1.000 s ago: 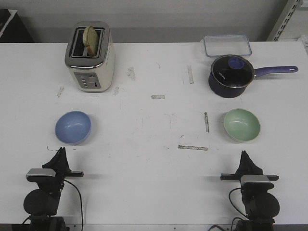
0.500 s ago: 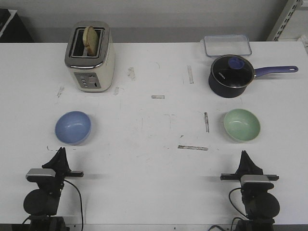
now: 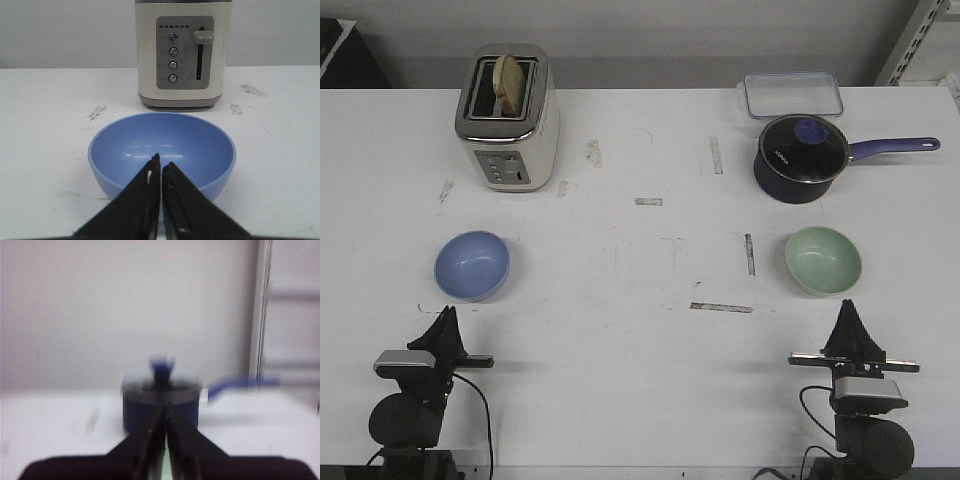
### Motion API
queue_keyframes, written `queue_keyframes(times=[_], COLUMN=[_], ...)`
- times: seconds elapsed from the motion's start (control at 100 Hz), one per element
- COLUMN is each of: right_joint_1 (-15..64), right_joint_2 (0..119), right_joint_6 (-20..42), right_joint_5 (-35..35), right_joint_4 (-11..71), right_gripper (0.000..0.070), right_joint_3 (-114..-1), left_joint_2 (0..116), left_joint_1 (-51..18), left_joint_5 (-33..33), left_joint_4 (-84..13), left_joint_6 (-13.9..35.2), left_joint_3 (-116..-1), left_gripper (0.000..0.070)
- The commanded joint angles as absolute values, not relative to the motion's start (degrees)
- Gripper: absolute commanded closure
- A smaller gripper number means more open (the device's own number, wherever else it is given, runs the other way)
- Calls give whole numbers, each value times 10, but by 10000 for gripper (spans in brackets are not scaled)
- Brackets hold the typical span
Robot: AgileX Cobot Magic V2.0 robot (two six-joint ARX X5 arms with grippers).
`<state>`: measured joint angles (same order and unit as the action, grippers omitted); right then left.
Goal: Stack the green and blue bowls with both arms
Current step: 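Reach the right gripper down to the rim of the pale green bowl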
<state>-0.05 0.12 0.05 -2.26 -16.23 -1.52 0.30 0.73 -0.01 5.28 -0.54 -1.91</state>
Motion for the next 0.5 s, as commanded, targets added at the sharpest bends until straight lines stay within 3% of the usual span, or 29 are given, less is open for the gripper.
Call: queue_keyframes(times=[0.0, 0.3, 0.43, 0.49], right_joint_1=[-1, -1, -1, -1], right_joint_2=[6, 207, 328, 386], right_joint_6=[4, -15, -12, -10], right_joint_5=[-28, -30, -25, -5], right_joint_4=[-166, -2, 113, 181], right_gripper=[700, 700, 700, 666], right_joint_3=[-57, -345, -486, -555], left_joint_2=[2, 2, 2, 2], left_joint_1=[7, 7, 7, 7], left_joint_5=[1, 1, 1, 1], left_joint_4=[60, 57, 57, 57], left_joint_6=[-4, -4, -4, -4], left_joint_3=[-7, -7, -7, -7], left_gripper=[698, 699, 698, 698])
